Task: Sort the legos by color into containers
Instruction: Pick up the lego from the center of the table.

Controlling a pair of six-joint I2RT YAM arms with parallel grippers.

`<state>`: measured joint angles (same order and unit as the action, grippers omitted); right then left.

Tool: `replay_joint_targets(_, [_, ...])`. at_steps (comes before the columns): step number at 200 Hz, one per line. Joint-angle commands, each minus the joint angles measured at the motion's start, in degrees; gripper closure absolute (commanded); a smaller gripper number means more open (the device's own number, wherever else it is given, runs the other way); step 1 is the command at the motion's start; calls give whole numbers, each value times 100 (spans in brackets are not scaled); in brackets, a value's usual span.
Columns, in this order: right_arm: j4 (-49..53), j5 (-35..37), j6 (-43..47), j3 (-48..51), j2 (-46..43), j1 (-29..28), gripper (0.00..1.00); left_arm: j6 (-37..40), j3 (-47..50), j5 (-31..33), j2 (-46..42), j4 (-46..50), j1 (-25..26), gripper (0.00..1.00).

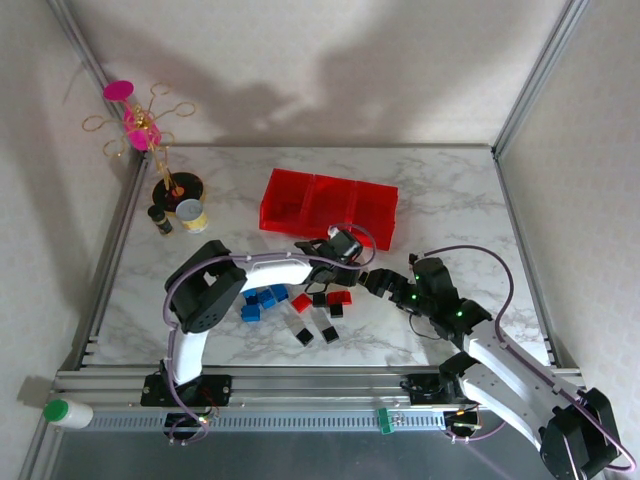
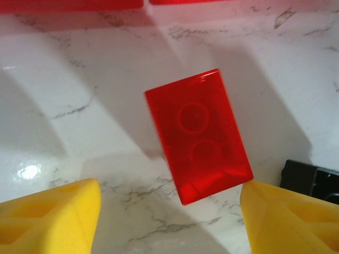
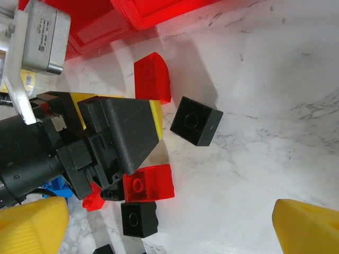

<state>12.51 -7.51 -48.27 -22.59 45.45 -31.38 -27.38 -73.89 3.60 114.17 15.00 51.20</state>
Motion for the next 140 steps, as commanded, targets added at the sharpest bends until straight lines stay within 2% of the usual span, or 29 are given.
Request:
replay_joint_targets(1, [89,101,8,18,-72,26,1,74,-319,111,231,61,39,32])
replay_joint_targets(33, [114,124,36,-8,-78,24,1,96,-442,-52,360,-71,48,32])
replay_joint_targets(102, [120,144,40,0,-97,26,1,-14,-895,133,740,-17,48,29])
replay_joint_targets(140, [86,129,50,-8,-85,26,1,-134,-1083,552,937,267,48,38])
